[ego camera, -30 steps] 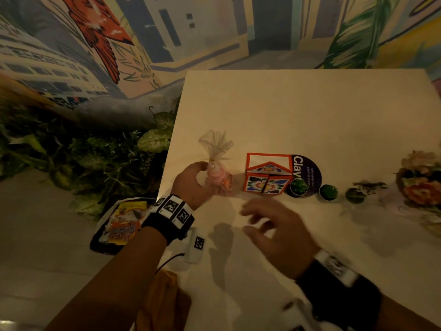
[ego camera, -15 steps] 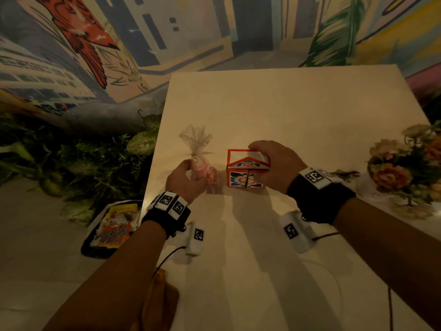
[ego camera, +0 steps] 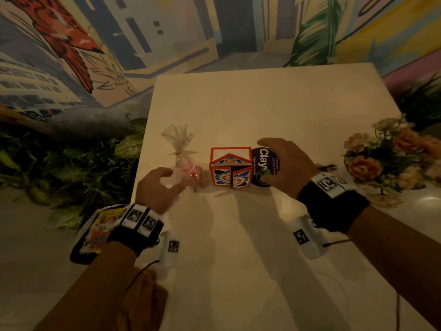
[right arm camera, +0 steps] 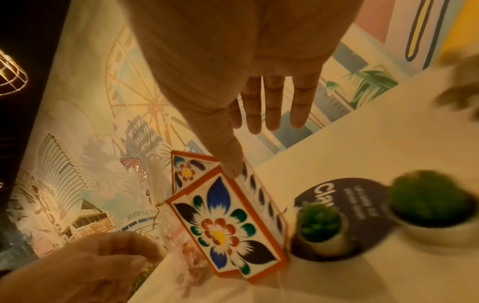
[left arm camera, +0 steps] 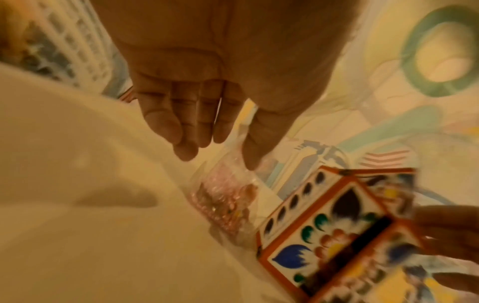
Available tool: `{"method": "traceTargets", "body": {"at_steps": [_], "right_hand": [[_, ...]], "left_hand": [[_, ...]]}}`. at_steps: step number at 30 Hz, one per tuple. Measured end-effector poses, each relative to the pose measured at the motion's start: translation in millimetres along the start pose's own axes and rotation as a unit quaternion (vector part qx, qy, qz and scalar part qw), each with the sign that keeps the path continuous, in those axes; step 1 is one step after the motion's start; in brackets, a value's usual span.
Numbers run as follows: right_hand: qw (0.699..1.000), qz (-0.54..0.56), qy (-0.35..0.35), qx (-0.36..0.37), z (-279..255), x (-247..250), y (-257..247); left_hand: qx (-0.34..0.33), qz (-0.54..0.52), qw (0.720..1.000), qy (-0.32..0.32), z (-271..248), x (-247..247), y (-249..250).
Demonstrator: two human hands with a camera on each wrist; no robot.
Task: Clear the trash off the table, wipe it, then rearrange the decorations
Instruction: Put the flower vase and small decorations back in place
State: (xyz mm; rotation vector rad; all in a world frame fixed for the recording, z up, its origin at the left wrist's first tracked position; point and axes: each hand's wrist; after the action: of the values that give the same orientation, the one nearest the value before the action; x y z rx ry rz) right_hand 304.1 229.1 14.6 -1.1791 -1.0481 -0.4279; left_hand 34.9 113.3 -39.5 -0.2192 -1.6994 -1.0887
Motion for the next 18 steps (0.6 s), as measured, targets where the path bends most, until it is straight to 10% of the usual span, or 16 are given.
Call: {"method": "traceTargets", "body": {"at_steps": [7, 13, 18], "right_hand": [[0.995, -0.078, -0.065, -0.005, -21.6, -1.1, 32.4], [0.985, -0.140, -0.095, 0.018, 11.9, -33.0, 24.3], [0.972, -0.201, -0.117, 0.025, 26.6, -42.3, 28.2]], "left_hand": [[-0.363, -0.050, 0.913, 0.177, -34.3, 40.9, 65.8], [-0.382, 0.129, 0.913, -0.068, -6.5, 7.3, 127.3], [-0.412, 0.194, 0.886, -0.082, -0.3, -6.5, 137.7]]}}
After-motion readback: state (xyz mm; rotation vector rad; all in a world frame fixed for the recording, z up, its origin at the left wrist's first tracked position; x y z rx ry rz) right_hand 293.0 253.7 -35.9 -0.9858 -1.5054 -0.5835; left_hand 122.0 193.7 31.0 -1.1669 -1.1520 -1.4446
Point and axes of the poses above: each hand's wrist, its own z-axis towards the middle knuckle, its own x-axis out of the back of the hand, y = z × x, and after that the axes turned 11 degrees about y, right-handed
